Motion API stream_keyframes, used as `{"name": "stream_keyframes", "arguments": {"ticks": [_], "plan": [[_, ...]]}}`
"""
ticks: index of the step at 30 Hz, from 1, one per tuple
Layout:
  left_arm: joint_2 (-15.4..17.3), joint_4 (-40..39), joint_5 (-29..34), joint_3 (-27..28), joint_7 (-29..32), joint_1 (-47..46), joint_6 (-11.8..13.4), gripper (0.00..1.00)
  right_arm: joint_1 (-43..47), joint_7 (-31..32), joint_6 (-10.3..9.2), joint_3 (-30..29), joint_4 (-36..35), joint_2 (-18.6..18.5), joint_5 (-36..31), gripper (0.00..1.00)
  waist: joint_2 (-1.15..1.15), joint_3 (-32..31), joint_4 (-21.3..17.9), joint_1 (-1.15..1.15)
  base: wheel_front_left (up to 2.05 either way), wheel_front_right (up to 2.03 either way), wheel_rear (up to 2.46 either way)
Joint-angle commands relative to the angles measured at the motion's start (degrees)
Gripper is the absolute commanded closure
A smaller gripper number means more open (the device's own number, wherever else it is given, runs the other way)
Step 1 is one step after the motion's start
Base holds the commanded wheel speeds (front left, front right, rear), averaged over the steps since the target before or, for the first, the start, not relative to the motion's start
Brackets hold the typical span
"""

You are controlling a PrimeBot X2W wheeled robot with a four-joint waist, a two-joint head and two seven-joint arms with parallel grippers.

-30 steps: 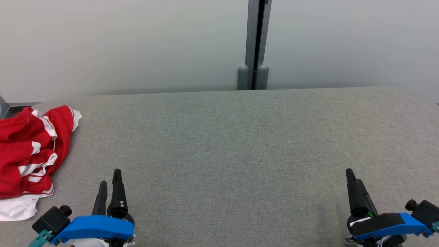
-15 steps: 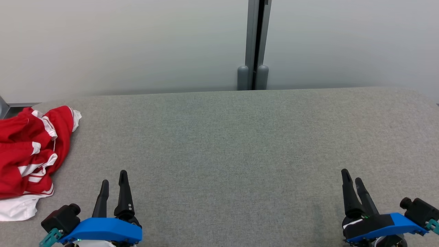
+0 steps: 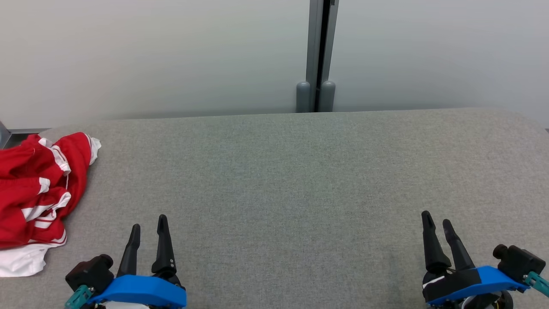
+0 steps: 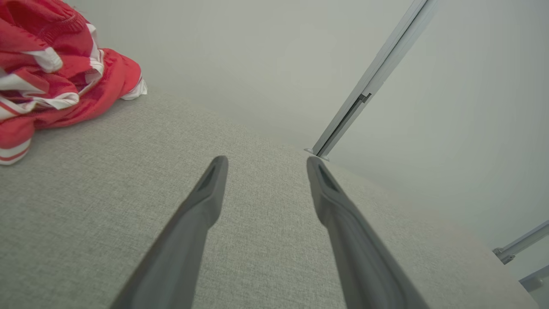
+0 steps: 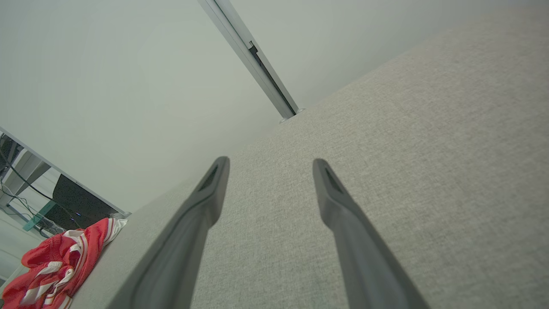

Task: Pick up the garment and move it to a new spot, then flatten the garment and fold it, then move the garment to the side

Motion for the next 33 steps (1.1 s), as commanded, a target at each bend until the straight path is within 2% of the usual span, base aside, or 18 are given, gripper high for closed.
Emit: {"name": "stream_keyframes", "arguments": {"ticks": [1, 33], "plan": [[0.27, -0.24, 1.39, -0.17, -0.52, -0.56, 0.25, 0.00, -0.96, -0.56, 0.11, 0.12, -0.16, -0.42, -1.30, 0.00, 0.00, 0.00, 0.00, 0.00, 0.00, 0.00, 0.00], [0.80, 1.61, 15.98, -1.86, -4.48, 0.24, 1.06, 0.00, -0.73, -3.43, 0.15, 1.14, 1.89, -0.50, -16.49, 0.00, 0.00, -0.56, 0.21, 0.00, 0.00, 0.00, 0.00]]}}
